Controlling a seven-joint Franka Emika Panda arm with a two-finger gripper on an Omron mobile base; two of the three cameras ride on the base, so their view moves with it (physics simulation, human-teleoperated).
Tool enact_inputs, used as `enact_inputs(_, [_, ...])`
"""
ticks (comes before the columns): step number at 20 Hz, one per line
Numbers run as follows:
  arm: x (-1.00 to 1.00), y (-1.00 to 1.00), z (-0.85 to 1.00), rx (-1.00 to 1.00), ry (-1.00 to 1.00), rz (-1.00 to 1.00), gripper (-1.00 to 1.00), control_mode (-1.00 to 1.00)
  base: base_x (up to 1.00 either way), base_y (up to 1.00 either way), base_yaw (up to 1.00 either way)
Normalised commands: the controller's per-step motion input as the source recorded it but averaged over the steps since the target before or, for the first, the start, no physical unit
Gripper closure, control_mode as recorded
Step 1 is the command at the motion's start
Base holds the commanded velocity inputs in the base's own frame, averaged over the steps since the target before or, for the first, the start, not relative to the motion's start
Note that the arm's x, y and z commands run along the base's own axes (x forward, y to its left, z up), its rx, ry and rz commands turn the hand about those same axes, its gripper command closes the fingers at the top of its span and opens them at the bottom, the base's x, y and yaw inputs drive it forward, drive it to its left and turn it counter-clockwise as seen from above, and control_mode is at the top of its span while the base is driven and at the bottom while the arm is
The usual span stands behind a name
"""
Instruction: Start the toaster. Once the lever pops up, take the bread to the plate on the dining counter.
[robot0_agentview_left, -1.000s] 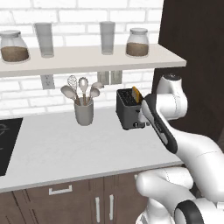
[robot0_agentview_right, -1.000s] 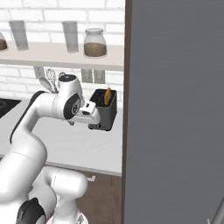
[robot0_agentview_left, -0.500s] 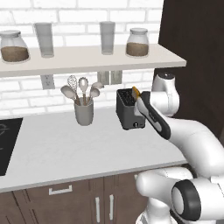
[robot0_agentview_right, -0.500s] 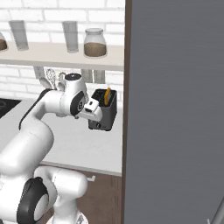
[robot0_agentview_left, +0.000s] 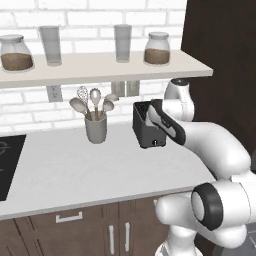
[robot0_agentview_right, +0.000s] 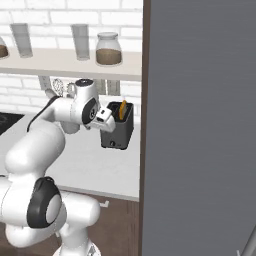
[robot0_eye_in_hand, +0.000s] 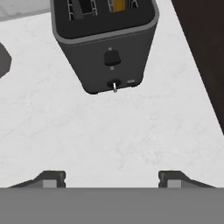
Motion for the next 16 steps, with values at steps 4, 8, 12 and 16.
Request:
enact_inputs(4, [0.25, 0.01, 0.0, 0.0, 0.0, 0.0, 1.0, -1.0, 0.0, 0.0, 0.0])
enact_inputs(8, [0.13, -0.03, -0.01, 0.0, 0.0, 0.0, 1.0, -1.0, 0.0, 0.0, 0.0])
enact_inputs(12, [0.03, -0.12, -0.07, 0.0, 0.0, 0.01, 1.0, -1.0, 0.0, 0.0, 0.0])
enact_inputs(16, [0.07, -0.1, -0.09, 0.0, 0.0, 0.01, 1.0, -1.0, 0.0, 0.0, 0.0])
